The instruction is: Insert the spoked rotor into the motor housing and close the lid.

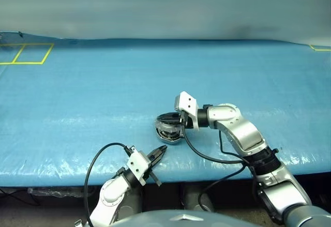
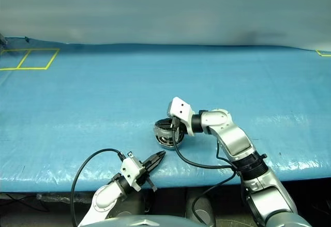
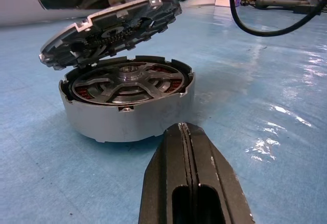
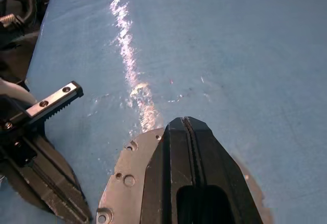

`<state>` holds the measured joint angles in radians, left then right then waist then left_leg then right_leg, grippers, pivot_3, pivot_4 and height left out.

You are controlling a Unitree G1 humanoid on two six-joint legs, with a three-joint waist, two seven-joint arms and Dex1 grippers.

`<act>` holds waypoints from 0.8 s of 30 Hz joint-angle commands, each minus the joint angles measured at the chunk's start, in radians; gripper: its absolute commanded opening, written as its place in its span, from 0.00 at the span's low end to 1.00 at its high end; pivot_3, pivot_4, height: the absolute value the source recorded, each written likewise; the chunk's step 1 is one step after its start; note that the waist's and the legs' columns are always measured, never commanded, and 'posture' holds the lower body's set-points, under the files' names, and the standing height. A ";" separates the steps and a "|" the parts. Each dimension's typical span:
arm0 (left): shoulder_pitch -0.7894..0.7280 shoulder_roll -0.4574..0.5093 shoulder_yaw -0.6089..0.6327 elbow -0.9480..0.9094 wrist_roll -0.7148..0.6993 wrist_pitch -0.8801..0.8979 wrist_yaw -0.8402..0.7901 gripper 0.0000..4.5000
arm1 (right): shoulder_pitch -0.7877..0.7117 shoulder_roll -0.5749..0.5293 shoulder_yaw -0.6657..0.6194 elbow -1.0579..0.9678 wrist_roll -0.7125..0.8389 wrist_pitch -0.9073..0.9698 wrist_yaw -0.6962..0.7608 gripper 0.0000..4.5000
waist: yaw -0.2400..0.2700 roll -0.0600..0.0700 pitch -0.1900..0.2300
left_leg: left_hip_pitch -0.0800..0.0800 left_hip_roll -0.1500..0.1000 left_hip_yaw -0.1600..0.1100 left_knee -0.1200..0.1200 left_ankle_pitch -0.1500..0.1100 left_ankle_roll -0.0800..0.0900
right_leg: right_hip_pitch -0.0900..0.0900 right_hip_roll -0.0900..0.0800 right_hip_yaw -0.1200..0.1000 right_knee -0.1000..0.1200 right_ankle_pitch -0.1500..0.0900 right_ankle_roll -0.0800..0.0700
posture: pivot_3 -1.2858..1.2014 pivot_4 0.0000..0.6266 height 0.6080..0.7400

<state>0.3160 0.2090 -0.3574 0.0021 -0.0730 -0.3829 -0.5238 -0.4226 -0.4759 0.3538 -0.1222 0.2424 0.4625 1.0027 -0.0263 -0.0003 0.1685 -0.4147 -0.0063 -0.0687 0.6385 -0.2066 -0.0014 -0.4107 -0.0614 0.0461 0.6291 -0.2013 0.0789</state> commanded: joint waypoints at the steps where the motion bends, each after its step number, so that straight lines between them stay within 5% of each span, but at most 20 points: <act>1: 0.009 0.011 0.023 0.020 -0.006 0.005 0.006 0.00 | 0.034 -0.020 0.001 -0.040 0.013 0.021 0.015 0.00 | -0.001 0.000 0.000 | 0.000 0.000 0.000 0.000 0.000 0.000 | 0.000 0.000 0.000 0.000 0.000 0.000 | 0.52 0.24 1.00; 13: -0.001 0.026 0.017 0.009 -0.038 0.030 -0.030 0.00 | 0.173 -0.022 -0.036 -0.175 0.064 0.090 -0.042 0.00 | 0.000 0.001 -0.002 | 0.001 0.000 0.000 0.000 0.000 0.000 | 0.000 0.000 0.000 0.000 0.000 0.000 | 0.52 0.24 1.00; 20: -0.003 0.060 0.030 -0.036 -0.052 0.062 -0.053 0.00 | 0.256 0.138 -0.244 -0.400 0.280 0.269 -0.285 0.00 | 0.000 0.000 -0.002 | 0.000 0.001 0.000 -0.001 0.000 0.000 | -0.001 0.000 0.000 0.000 0.000 0.000 | 0.52 0.24 1.00; 24: -0.033 0.071 0.036 -0.042 -0.060 0.081 -0.063 0.00 | 0.326 0.177 -0.259 -0.499 0.262 0.270 -0.411 0.00 | 0.001 0.000 -0.002 | 0.000 0.001 0.000 -0.001 0.000 0.000 | -0.001 0.000 0.000 0.000 0.000 0.000 | 0.52 0.24 1.00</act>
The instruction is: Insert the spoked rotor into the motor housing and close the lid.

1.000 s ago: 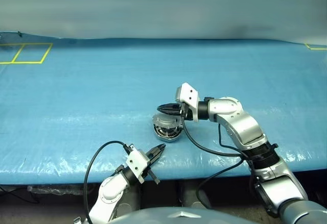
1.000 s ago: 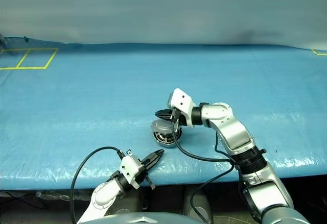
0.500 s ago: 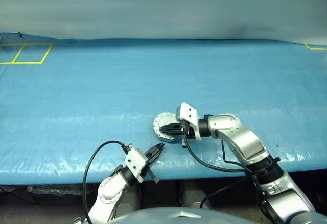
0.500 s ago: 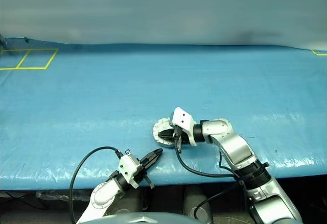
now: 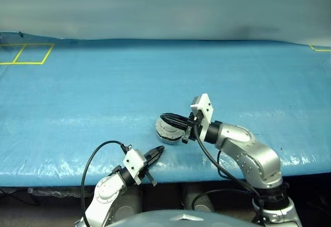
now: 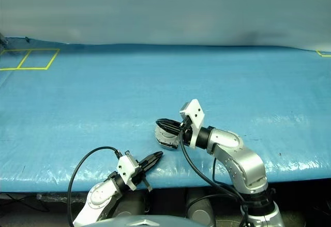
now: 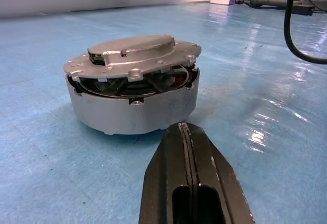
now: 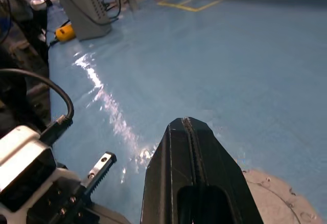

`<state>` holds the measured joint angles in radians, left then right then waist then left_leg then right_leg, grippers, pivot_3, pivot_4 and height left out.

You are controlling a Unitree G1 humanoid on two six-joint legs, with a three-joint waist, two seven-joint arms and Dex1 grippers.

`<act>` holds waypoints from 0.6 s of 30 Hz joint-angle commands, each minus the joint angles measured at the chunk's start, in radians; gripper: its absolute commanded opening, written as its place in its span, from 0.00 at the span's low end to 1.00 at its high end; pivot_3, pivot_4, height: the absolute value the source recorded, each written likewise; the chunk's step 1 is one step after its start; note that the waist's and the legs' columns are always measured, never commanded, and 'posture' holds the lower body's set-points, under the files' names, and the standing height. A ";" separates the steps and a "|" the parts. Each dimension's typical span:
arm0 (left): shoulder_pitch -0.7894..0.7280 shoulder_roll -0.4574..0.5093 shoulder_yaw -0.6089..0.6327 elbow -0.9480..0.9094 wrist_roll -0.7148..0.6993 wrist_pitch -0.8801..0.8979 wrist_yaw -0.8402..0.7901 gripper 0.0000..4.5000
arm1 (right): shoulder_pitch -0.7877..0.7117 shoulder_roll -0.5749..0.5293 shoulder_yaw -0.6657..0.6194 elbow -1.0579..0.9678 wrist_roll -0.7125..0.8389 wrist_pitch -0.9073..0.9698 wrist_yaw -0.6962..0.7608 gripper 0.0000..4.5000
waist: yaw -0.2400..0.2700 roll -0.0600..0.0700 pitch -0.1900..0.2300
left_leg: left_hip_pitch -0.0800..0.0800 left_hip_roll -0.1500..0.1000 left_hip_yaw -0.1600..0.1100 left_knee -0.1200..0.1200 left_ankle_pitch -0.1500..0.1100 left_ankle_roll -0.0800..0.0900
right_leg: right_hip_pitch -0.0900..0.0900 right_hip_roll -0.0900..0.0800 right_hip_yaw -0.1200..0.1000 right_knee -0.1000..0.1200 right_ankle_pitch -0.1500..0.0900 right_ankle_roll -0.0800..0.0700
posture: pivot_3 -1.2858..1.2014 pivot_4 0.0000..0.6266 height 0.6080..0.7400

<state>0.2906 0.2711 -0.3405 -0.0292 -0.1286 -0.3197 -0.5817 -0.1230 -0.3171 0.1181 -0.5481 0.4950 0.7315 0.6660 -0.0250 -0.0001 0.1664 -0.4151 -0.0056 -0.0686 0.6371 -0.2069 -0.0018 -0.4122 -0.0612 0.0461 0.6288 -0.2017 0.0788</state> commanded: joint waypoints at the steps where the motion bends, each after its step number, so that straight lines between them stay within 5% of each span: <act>1: -0.017 0.008 0.020 -0.006 -0.005 0.021 -0.007 0.00 | 0.044 0.027 -0.019 -0.081 -0.005 0.003 -0.111 0.00 | 0.000 0.000 0.000 | 0.000 0.000 0.000 0.000 0.000 0.000 | 0.000 0.000 0.000 0.000 0.000 0.000 | 0.52 0.24 1.00; 4: -0.023 0.010 0.018 0.000 -0.006 0.020 -0.018 0.00 | 0.090 0.021 0.021 -0.089 -0.061 -0.023 -0.167 0.13 | -0.001 0.000 0.000 | 0.000 0.000 0.000 0.001 0.000 0.000 | -0.001 0.000 0.000 0.000 0.000 0.000 | 0.52 0.24 1.00; 12: -0.033 0.008 0.011 0.012 -0.003 0.027 -0.049 0.00 | 0.116 0.046 0.086 -0.020 -0.161 -0.065 -0.268 0.72 | -0.001 0.000 0.000 | 0.000 0.000 0.001 0.001 0.000 0.000 | -0.002 -0.001 0.000 0.000 0.000 0.000 | 0.52 0.24 1.00; 16: -0.006 0.158 0.136 -0.340 -0.169 0.265 -0.078 0.00 | 0.097 0.057 0.105 -0.003 -0.172 -0.065 -0.274 1.00 | -0.006 -0.003 0.002 | -0.001 0.001 0.000 0.000 0.000 0.000 | -0.002 0.000 0.000 0.000 0.000 0.000 | 0.52 0.24 1.00; 18: -0.001 0.184 0.152 -0.394 -0.199 0.322 -0.072 0.00 | 0.088 0.056 0.115 0.006 -0.179 -0.067 -0.272 1.00 | -0.008 -0.002 0.001 | -0.001 0.007 0.000 -0.001 0.000 0.000 | -0.003 0.001 -0.001 0.000 -0.001 -0.001 | 0.52 0.24 1.00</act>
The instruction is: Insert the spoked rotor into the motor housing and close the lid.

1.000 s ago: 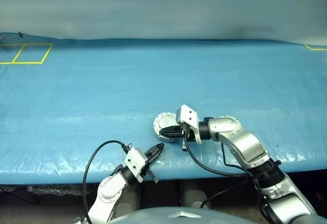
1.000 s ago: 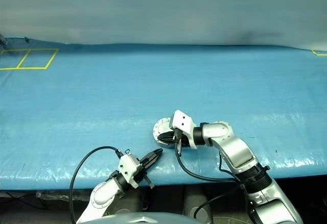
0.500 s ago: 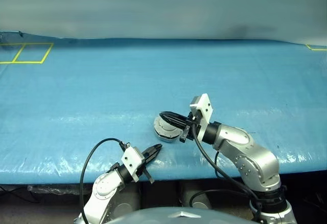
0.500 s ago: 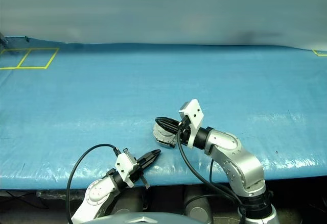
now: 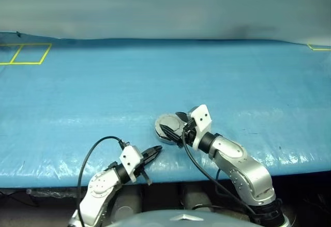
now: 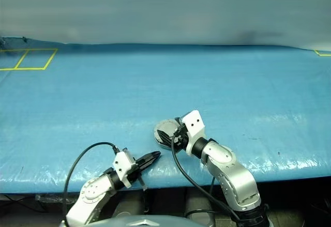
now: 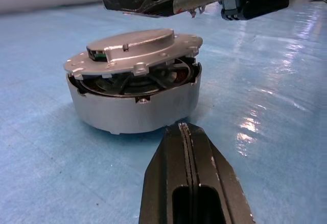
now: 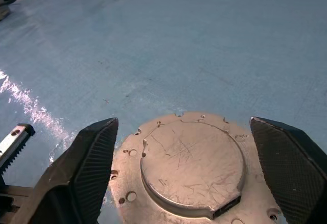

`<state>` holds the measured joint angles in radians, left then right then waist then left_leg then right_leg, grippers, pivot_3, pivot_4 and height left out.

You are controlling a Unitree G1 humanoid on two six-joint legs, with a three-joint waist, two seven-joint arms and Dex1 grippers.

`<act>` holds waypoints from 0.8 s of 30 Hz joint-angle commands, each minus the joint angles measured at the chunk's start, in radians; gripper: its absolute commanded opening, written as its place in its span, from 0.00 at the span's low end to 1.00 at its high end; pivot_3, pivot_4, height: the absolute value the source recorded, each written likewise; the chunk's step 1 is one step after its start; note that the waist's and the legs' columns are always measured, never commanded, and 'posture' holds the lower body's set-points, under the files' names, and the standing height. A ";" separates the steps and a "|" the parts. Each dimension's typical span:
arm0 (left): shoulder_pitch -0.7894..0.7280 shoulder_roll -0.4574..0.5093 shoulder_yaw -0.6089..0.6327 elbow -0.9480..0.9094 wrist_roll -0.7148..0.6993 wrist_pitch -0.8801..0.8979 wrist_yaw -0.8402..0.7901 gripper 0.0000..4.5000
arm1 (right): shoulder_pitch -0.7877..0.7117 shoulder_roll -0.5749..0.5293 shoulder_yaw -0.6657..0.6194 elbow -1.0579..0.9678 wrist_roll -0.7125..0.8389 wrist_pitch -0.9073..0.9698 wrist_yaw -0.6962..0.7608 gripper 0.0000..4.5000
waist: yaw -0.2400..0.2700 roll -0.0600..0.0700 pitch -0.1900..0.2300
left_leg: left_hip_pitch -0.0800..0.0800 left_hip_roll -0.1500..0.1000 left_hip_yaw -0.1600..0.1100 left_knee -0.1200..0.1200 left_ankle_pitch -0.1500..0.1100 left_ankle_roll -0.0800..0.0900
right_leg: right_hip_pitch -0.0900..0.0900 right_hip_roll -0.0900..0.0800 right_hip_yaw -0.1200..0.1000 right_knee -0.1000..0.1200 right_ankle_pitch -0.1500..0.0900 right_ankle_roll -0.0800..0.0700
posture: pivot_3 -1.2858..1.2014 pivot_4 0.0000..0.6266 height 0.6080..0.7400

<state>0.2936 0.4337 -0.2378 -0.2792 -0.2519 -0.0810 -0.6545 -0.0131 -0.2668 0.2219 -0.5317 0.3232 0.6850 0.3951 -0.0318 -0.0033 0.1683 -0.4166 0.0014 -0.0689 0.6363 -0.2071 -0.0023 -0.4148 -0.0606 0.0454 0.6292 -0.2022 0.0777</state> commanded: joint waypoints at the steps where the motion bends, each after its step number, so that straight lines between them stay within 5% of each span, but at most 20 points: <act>1: -0.001 0.027 0.053 -0.159 -0.086 0.106 0.003 0.00 | -0.024 0.004 0.017 -0.006 -0.011 -0.022 -0.001 1.00 | 0.000 0.002 -0.001 | 0.000 0.001 0.001 0.000 0.000 0.000 | 0.000 0.000 0.000 0.000 0.000 0.000 | 0.52 0.24 1.00; 16: 0.032 0.003 0.089 -0.090 -0.090 0.070 -0.044 0.00 | -0.049 -0.043 0.107 0.064 -0.138 -0.023 -0.008 1.00 | -0.002 -0.003 0.000 | 0.002 -0.005 0.004 -0.003 -0.001 0.000 | 0.001 0.000 0.002 -0.002 -0.001 0.000 | 0.52 0.24 1.00; 21: 0.033 -0.014 0.097 -0.035 -0.075 0.013 -0.052 0.00 | -0.049 -0.036 0.109 0.065 -0.152 -0.038 -0.006 0.68 | -0.001 -0.003 -0.001 | 0.002 -0.005 0.004 -0.003 -0.001 0.000 | 0.001 0.000 0.002 -0.002 0.000 0.000 | 0.52 0.24 1.00; 24: 0.033 -0.017 0.096 -0.021 -0.075 0.000 -0.057 0.00 | -0.047 -0.028 0.114 0.068 -0.160 -0.045 -0.008 0.67 | -0.002 -0.004 -0.001 | 0.002 -0.005 0.004 -0.003 -0.001 0.000 | 0.001 0.000 0.002 -0.002 0.000 0.000 | 0.52 0.24 1.00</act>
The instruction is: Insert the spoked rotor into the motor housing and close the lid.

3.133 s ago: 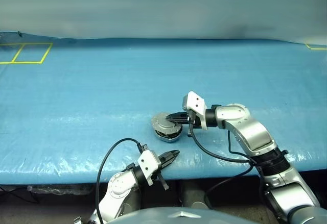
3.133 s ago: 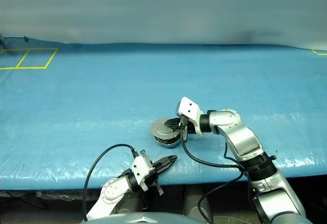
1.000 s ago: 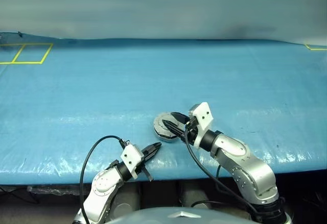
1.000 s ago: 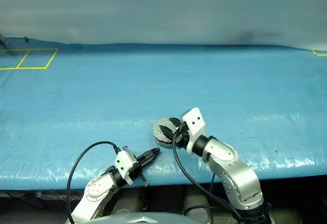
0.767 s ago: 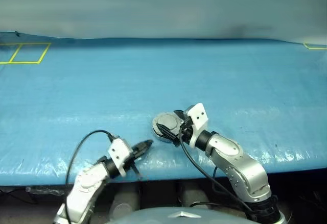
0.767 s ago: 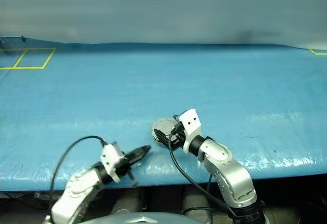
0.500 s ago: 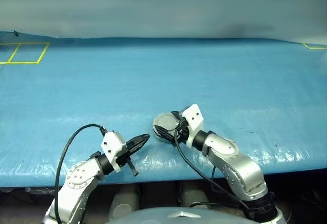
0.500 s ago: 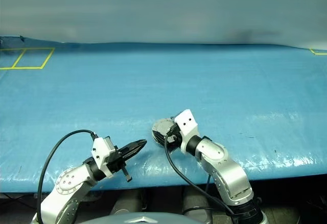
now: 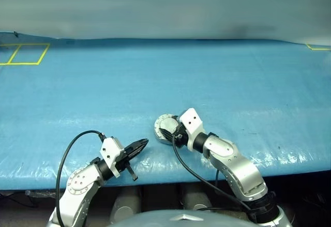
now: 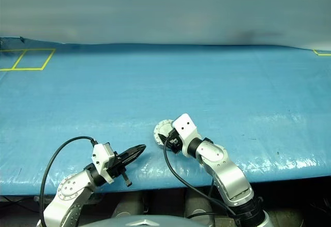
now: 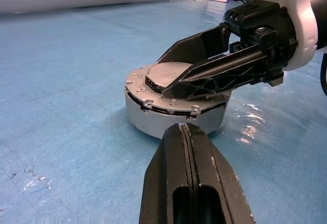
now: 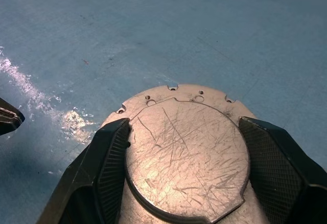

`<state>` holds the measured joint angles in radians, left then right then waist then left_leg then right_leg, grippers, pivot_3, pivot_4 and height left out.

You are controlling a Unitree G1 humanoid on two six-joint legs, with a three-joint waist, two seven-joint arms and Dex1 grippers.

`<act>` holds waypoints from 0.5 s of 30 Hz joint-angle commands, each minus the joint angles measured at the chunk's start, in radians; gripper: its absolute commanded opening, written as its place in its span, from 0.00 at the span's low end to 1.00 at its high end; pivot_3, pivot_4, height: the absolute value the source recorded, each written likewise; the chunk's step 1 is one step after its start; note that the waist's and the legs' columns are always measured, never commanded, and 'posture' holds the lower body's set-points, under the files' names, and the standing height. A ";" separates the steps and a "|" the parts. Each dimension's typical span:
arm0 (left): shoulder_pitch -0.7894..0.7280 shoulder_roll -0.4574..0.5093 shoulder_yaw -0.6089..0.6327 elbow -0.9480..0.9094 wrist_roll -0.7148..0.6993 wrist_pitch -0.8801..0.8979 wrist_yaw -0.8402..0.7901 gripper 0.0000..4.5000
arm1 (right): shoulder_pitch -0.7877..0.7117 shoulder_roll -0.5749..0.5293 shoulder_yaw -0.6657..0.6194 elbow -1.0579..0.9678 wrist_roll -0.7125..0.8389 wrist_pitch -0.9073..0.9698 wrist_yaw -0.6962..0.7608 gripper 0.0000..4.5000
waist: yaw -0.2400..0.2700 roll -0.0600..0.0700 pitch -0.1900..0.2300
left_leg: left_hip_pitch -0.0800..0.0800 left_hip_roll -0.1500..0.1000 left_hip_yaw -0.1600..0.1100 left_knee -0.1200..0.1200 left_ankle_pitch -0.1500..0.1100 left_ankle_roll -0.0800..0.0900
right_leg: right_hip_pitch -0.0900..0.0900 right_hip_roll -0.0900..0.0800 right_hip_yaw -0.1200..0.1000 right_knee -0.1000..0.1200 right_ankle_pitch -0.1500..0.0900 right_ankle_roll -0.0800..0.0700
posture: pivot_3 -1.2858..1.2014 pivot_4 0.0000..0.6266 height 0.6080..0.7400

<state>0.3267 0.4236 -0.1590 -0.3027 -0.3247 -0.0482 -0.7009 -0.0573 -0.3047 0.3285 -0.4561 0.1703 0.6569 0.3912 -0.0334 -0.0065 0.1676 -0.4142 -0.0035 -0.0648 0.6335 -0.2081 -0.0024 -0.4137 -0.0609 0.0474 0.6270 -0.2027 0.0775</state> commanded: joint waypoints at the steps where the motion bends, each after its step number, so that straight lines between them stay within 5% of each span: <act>1: 0.000 -0.007 0.017 0.006 -0.002 -0.035 -0.012 0.00 | -0.001 0.013 0.010 -0.006 -0.011 -0.019 -0.006 0.67 | 0.000 -0.001 0.000 | 0.000 0.000 0.000 0.000 0.000 0.000 | 0.000 0.000 0.000 0.000 0.000 0.000 | 0.52 0.24 1.00; 15: 0.000 -0.015 0.016 0.020 -0.002 -0.042 -0.016 0.00 | -0.006 0.032 0.057 0.025 -0.085 -0.028 -0.023 0.67 | -0.003 -0.003 -0.002 | 0.001 0.001 0.000 0.000 0.000 0.000 | 0.000 0.001 0.000 0.000 0.000 0.000 | 0.52 0.24 1.00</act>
<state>0.3265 0.4148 -0.1583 -0.2759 -0.3246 -0.0723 -0.7186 -0.0574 -0.2753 0.3700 -0.4407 0.0941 0.6354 0.3657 -0.0362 -0.0093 0.1658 -0.4125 -0.0025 -0.0644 0.6335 -0.2081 -0.0025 -0.4135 -0.0604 0.0474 0.6275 -0.2027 0.0774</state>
